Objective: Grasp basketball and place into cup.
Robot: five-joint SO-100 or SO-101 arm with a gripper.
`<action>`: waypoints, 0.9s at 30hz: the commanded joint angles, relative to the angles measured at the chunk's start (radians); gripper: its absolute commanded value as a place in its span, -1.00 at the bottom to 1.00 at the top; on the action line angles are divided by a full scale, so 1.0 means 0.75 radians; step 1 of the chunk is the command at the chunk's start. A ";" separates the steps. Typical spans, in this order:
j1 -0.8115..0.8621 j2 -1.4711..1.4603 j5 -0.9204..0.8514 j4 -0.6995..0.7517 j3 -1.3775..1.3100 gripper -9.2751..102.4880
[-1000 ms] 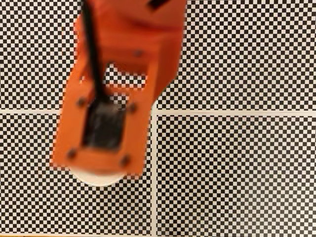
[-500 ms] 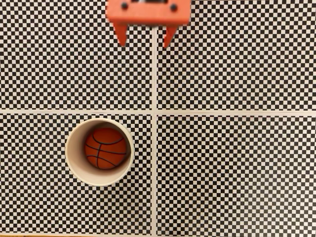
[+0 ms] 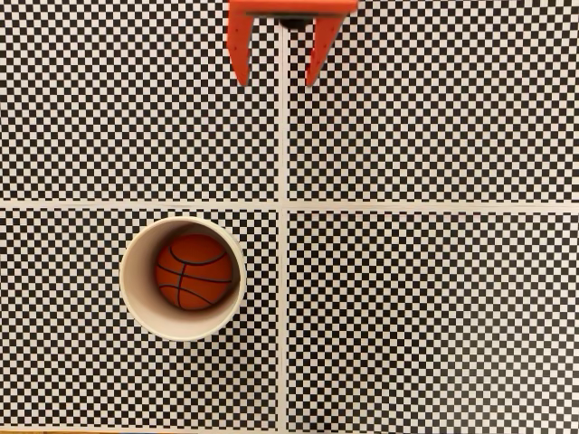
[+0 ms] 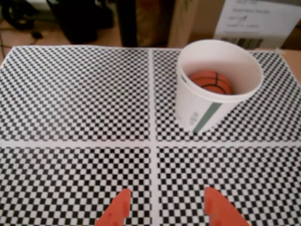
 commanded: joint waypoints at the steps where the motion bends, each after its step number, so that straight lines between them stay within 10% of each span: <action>1: 0.000 0.022 0.004 -0.033 0.029 -0.56; 27: 0.000 0.022 0.006 -0.475 0.530 -0.84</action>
